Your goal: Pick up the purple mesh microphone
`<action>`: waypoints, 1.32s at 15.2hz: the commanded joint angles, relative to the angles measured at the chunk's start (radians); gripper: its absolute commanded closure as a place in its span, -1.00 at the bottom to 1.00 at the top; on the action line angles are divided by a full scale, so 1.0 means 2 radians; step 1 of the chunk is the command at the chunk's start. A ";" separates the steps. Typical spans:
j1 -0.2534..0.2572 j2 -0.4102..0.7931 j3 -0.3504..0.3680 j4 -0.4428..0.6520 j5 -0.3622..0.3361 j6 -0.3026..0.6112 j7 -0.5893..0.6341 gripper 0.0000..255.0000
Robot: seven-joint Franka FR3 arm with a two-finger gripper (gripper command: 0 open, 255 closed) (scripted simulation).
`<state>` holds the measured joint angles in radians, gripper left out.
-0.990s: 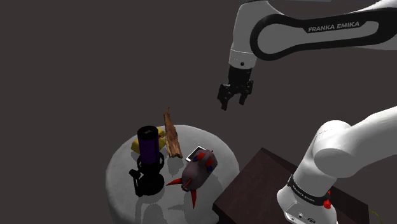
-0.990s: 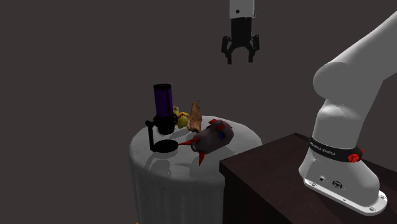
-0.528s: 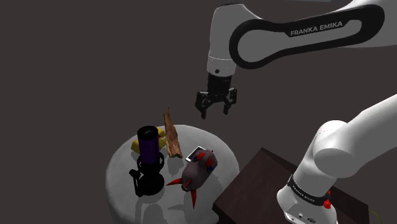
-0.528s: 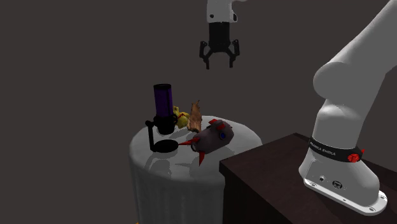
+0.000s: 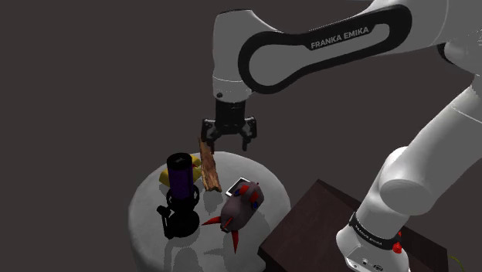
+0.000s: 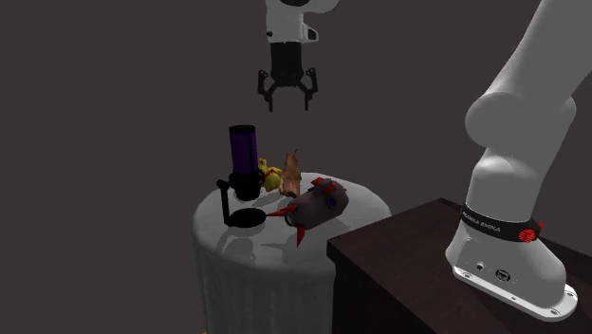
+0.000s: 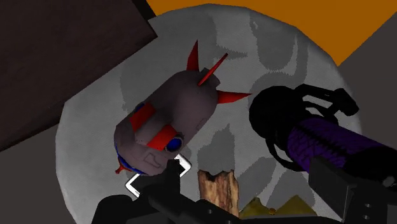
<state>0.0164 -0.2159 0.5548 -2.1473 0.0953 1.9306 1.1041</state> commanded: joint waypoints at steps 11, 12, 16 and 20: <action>0.059 0.275 0.036 0.251 -0.147 -0.017 0.267 -1.00; 0.060 0.277 0.035 0.246 -0.148 -0.011 0.267 -1.00; 0.061 0.284 0.032 0.228 -0.154 0.013 0.271 -1.00; 0.061 0.289 0.030 0.217 -0.158 0.028 0.274 -1.00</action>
<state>0.1388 0.3610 0.6151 -1.7107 -0.2187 1.9815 1.6505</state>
